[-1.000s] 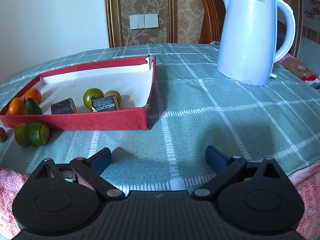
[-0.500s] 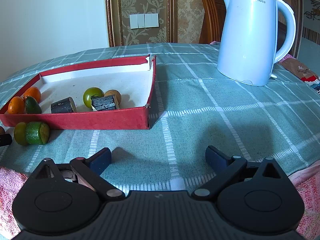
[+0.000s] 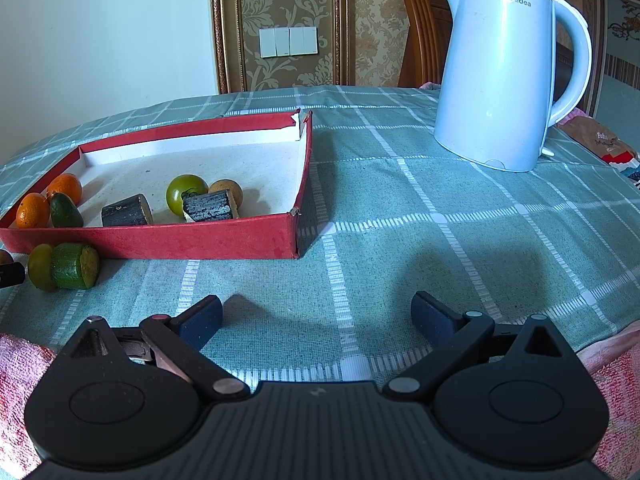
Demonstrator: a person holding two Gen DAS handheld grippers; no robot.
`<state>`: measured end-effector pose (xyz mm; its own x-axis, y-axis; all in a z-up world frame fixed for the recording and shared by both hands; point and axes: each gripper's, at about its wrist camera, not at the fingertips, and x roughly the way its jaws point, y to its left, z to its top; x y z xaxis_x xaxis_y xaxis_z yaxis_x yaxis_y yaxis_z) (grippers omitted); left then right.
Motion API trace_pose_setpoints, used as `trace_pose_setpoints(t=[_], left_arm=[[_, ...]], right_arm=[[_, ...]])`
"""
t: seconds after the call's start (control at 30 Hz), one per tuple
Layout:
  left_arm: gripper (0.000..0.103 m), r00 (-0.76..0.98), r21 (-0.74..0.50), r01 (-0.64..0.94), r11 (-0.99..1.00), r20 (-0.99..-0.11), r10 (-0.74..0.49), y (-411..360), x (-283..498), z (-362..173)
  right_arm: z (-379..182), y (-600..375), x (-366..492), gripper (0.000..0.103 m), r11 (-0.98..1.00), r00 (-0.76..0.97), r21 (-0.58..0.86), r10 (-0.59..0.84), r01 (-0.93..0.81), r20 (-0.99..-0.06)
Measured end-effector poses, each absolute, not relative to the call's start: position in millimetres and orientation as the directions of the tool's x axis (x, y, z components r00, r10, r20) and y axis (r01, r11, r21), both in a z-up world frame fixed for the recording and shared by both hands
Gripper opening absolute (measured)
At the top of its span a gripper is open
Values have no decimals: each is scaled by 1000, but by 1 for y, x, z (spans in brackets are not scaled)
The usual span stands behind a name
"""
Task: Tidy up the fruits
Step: 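Grasp the larger brown round fruit with the left gripper, then carry the brown fruit into the red tray and open the left gripper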
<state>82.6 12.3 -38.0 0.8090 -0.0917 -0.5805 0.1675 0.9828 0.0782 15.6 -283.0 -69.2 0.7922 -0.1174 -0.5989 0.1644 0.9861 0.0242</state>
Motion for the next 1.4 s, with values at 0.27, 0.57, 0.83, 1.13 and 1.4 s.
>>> trace_pose_setpoints(t=[0.27, 0.57, 0.83, 1.13, 1.4], left_arm=[[28, 817, 111, 175, 978, -571, -81, 10, 77, -39], [28, 811, 91, 173, 981, -578, -89, 18, 72, -38], [28, 812, 34, 204, 978, -564, -150, 17, 66, -20], [28, 827, 57, 270, 961, -526, -201, -24, 91, 4], [28, 808, 17, 268, 963, -549, -215, -54, 141, 7]], right_arm=[[-69, -283, 16, 101, 986, 792, 24, -117, 164, -599], [-69, -283, 16, 101, 986, 792, 25, -117, 164, -599], [-69, -283, 16, 101, 986, 792, 25, -117, 165, -599], [-69, -283, 16, 101, 986, 792, 24, -117, 164, -599], [-69, -283, 16, 101, 986, 792, 24, -117, 164, -599]])
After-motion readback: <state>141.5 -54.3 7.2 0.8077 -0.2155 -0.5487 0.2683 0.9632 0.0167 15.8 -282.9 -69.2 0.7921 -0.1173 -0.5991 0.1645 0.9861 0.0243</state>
